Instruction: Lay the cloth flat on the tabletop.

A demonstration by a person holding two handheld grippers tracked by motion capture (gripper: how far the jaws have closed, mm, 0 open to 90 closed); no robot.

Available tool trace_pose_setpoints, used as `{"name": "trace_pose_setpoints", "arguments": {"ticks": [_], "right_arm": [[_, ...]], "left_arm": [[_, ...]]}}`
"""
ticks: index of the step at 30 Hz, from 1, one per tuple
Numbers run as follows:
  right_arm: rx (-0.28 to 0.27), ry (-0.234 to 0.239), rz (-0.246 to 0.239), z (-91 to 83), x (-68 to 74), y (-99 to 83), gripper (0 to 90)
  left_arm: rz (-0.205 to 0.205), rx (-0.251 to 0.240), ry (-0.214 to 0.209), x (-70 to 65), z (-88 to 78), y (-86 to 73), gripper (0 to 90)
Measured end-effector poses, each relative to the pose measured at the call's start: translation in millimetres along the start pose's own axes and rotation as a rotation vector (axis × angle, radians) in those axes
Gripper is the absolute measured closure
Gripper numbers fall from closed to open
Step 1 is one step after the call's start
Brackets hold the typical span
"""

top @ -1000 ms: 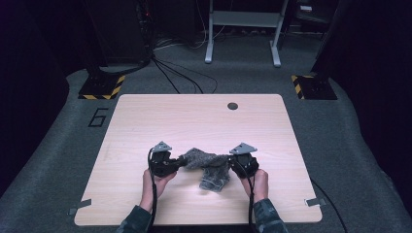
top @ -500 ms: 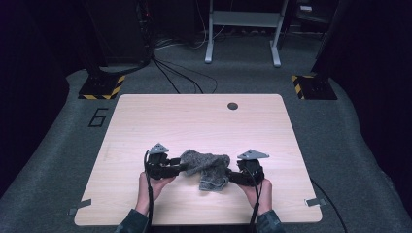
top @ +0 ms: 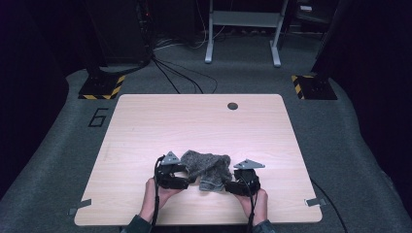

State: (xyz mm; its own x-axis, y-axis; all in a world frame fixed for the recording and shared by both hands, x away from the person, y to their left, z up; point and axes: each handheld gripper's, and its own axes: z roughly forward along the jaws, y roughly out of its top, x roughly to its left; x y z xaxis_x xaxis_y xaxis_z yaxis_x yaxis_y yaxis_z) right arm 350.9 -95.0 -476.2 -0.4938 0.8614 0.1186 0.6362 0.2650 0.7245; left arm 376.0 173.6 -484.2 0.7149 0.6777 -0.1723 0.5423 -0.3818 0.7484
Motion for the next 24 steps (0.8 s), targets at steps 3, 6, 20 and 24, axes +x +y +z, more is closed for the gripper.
{"name": "trace_pose_setpoints", "arguments": {"ticks": [3,6,20,24], "right_arm": [[0.008,-0.004,0.0,2.8,-0.3,-3.1,43.9],[0.016,-0.007,0.011,4.2,-0.6,-5.5,47.6],[0.055,0.007,0.003,12.8,-12.4,-7.9,78.0],[0.025,-0.006,-0.012,9.3,-18.3,-4.0,80.4]], "left_arm": [[0.056,0.045,0.04,-7.0,12.2,-1.5,34.9],[0.09,0.063,0.064,-9.8,17.5,-1.7,36.9],[0.073,0.111,0.086,0.7,31.4,-8.2,85.3],[0.052,0.085,0.095,6.1,23.9,-5.5,86.0]]}}
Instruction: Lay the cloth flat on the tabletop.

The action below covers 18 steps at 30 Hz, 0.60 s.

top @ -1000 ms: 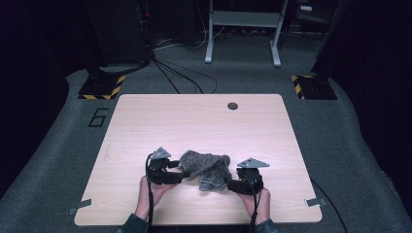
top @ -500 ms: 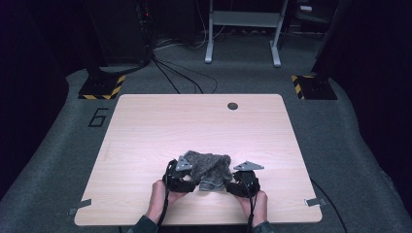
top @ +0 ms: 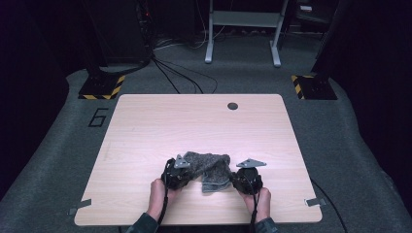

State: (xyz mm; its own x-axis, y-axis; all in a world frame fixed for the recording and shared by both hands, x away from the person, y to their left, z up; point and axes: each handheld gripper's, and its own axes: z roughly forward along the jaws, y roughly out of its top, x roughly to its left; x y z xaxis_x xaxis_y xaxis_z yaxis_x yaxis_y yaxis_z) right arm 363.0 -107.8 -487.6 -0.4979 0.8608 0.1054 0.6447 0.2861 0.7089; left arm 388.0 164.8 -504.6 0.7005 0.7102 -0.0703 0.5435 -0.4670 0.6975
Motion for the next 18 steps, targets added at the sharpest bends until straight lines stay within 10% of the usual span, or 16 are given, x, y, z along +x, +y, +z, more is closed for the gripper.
{"name": "trace_pose_setpoints", "arguments": {"ticks": [18], "right_arm": [[-0.092,-0.062,-0.037,-34.1,-16.9,24.1,81.8]], "left_arm": [[-0.014,-0.145,0.044,17.1,-66.1,19.0,86.1]]}}
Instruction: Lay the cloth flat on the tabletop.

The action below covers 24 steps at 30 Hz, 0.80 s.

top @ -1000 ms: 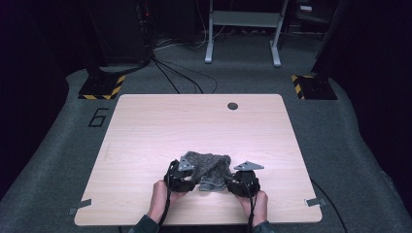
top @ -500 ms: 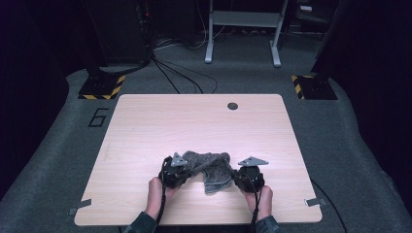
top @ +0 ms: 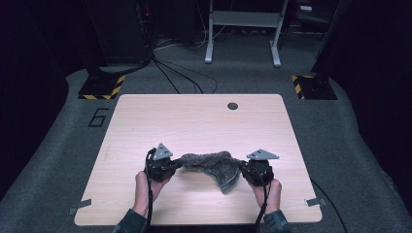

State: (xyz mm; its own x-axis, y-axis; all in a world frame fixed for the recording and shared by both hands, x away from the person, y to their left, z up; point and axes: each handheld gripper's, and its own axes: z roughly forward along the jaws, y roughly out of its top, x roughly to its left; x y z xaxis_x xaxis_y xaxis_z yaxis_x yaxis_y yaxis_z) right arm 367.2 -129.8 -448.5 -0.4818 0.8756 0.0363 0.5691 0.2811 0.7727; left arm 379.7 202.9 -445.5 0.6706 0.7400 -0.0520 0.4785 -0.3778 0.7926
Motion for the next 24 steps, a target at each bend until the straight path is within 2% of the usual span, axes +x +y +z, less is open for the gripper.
{"name": "trace_pose_setpoints", "arguments": {"ticks": [4,7,8,9,11,14,16,18,20,21,22,23,24], "right_arm": [[-0.016,0.001,-0.008,-9.7,0.8,3.4,81.8],[-0.011,0.035,-0.013,-20.2,2.6,7.6,81.8],[-0.018,0.047,-0.028,-28.7,5.1,10.6,81.8],[-0.018,0.047,-0.028,-28.7,5.1,10.6,81.8],[-0.026,0.06,-0.038,-39.1,8.9,13.6,81.7],[-0.02,0.084,-0.06,-50.7,11.6,18.6,81.6],[0.002,0.088,-0.068,-51.6,9.1,21.7,81.6],[0.036,0.096,-0.071,-43.9,4.5,22.5,81.6],[0.101,0.089,-0.062,-19.4,-3.6,19.3,81.4],[0.101,0.089,-0.062,-19.4,-3.6,19.3,81.4],[0.119,0.084,-0.037,-9.7,-4.7,17.9,81.3],[0.134,0.082,-0.047,0.6,-8.3,16.3,81.0],[0.15,0.074,-0.037,12.3,-11.4,14.4,80.8]], "left_arm": [[-0.007,-0.018,0.002,1.1,-10.2,2.6,86.1],[0.003,-0.033,-0.009,-2.8,-22.9,7.2,86.1],[0.006,-0.052,-0.015,-7.1,-33.2,10.6,86.1],[0.006,-0.052,-0.015,-7.1,-33.2,10.6,86.1],[0.014,-0.064,-0.019,-9.7,-44.3,14.2,86.0],[0.024,-0.041,-0.014,-9.6,-52.6,16.2,86.0],[0.019,-0.015,-0.012,-5.3,-51.7,15.5,86.0],[0.007,0.021,-0.018,2.2,-43.9,12.9,86.0],[-0.012,0.051,-0.017,8.9,-33.2,9.6,85.7],[-0.027,0.064,-0.021,13.7,-25.8,7.4,85.7],[-0.024,0.083,-0.016,18.8,-18.4,5.4,85.5],[-0.049,0.093,-0.008,24.5,-8.8,2.6,85.3],[-0.059,0.096,-0.004,28.3,-3.7,1.1,84.3]]}}
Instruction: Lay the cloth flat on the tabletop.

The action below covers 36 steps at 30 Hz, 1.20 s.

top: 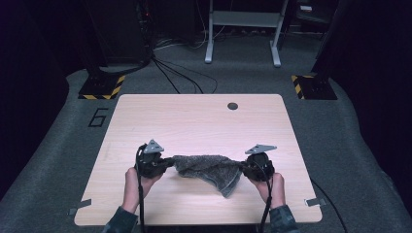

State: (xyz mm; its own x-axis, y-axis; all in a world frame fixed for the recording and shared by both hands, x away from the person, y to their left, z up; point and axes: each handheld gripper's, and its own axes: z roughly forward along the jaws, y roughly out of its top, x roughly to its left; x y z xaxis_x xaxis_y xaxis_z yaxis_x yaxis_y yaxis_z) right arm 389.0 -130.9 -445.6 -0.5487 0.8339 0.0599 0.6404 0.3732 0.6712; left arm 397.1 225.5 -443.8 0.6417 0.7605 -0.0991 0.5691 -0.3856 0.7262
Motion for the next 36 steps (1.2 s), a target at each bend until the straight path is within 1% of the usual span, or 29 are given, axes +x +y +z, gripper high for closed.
{"name": "trace_pose_setpoints", "arguments": {"ticks": [1,2,3,4,5,6,7,8,9,10,11,12,13,14,15,16,17,18,19,20,21,22,25,26,27,28,29,31,36], "right_arm": [[0.014,-0.013,0.02,14.7,-4.6,-0.1,78.0],[0.014,-0.013,0.02,14.7,-4.6,-0.1,78.0],[0.022,-0.044,0.029,29.0,-10.2,0.0,72.2],[0.022,-0.044,0.029,29.0,-10.2,0.0,72.2],[0.034,-0.054,0.066,37.8,-12.8,-0.1,61.7],[0.034,-0.054,0.066,37.8,-12.8,-0.1,61.7],[0.031,-0.062,0.069,39.2,-13.2,-0.3,58.0],[0.019,-0.071,0.07,37.4,-12.2,-1.1,52.7],[0.006,-0.086,0.077,34.4,-10.2,-1.9,50.2],[-0.008,-0.095,0.072,30.9,-9.0,-3.0,47.5],[-0.028,-0.102,0.083,22.8,-5.8,-5.3,44.9],[-0.028,-0.102,0.083,22.8,-5.8,-5.3,44.9],[-0.042,-0.096,0.075,20.3,-5.0,-6.2,43.9],[-0.053,-0.09,0.078,13.6,1.1,-9.1,43.1],[-0.053,-0.09,0.078,13.6,1.1,-9.1,43.1],[-0.061,-0.082,0.064,11.4,4.0,-10.5,42.3],[-0.059,-0.077,0.061,9.5,7.9,-11.8,41.1],[-0.061,-0.062,0.042,8.1,10.3,-13.7,40.4],[-0.064,-0.057,0.058,7.2,14.9,-15.1,40.4],[-0.064,-0.046,0.044,6.5,16.9,-17.0,40.0],[-0.069,-0.025,0.052,7.5,22.6,-19.7,38.9],[-0.069,-0.025,0.052,7.5,22.6,-19.7,38.9],[-0.053,-0.002,0.044,14.4,30.3,-21.2,37.8],[-0.048,0.003,0.031,19.9,32.5,-21.3,37.2],[-0.048,0.003,0.031,19.9,32.5,-21.3,37.2],[-0.044,0.009,0.037,23.4,33.7,-21.2,35.6],[-0.032,0.013,0.056,26.8,35.9,-21.0,35.0],[-0.015,0.005,0.047,35.2,37.4,-22.6,32.6],[0.023,-0.009,0.058,47.6,36.4,-28.3,27.6]], "left_arm": [[-0.01,0.018,0.018,4.9,6.2,-0.4,78.9],[-0.028,0.02,0.04,9.7,12.4,-1.1,78.9],[-0.052,0.024,0.047,14.7,16.8,-1.4,64.7],[-0.083,0.025,0.074,17.6,21.0,-2.0,64.7],[-0.097,0.028,0.084,20.2,22.8,-2.7,53.8],[-0.112,0.017,0.084,20.4,23.7,-3.7,53.8],[-0.106,0.022,0.09,20.0,22.8,-4.9,50.1],[-0.108,0.014,0.091,18.4,22.3,-6.1,46.0],[-0.092,0.018,0.087,18.2,20.9,-7.5,44.2],[-0.09,0.016,0.087,17.0,20.2,-8.6,42.9],[-0.082,0.013,0.083,15.6,20.6,-10.0,40.0],[-0.082,0.013,0.083,15.6,20.6,-10.0,39.5],[-0.087,0.003,0.074,14.2,22.2,-10.4,39.5],[-0.068,0.013,0.071,14.3,22.6,-10.0,37.7],[-0.068,0.012,0.058,13.1,24.8,-9.8,37.7],[-0.059,0.014,0.053,11.3,27.2,-9.1,36.6],[-0.054,0.012,0.04,8.9,30.5,-8.2,34.8],[-0.039,0.019,0.035,6.3,33.2,-7.3,34.6],[-0.023,0.027,0.033,3.5,36.2,-5.9,33.9],[-0.011,0.03,0.026,0.4,40.8,-4.5,33.2],[0.001,0.039,0.026,-2.3,48.2,-2.3,33.1],[0.001,0.039,0.026,-2.3,48.2,-2.3,32.8],[0.012,0.05,0.02,-1.8,60.8,2.3,33.0],[0.013,0.05,0.019,-0.7,65.1,4.3,32.7],[0.013,0.052,0.012,0.9,68.5,6.7,32.7],[0.012,0.056,0.013,2.1,72.2,8.9,32.8],[0.018,0.066,0.013,3.9,75.7,11.5,32.5],[0.03,0.082,0.007,7.3,84.5,14.7,31.7],[0.025,0.132,0.004,13.4,102.6,12.2,29.0]]}}
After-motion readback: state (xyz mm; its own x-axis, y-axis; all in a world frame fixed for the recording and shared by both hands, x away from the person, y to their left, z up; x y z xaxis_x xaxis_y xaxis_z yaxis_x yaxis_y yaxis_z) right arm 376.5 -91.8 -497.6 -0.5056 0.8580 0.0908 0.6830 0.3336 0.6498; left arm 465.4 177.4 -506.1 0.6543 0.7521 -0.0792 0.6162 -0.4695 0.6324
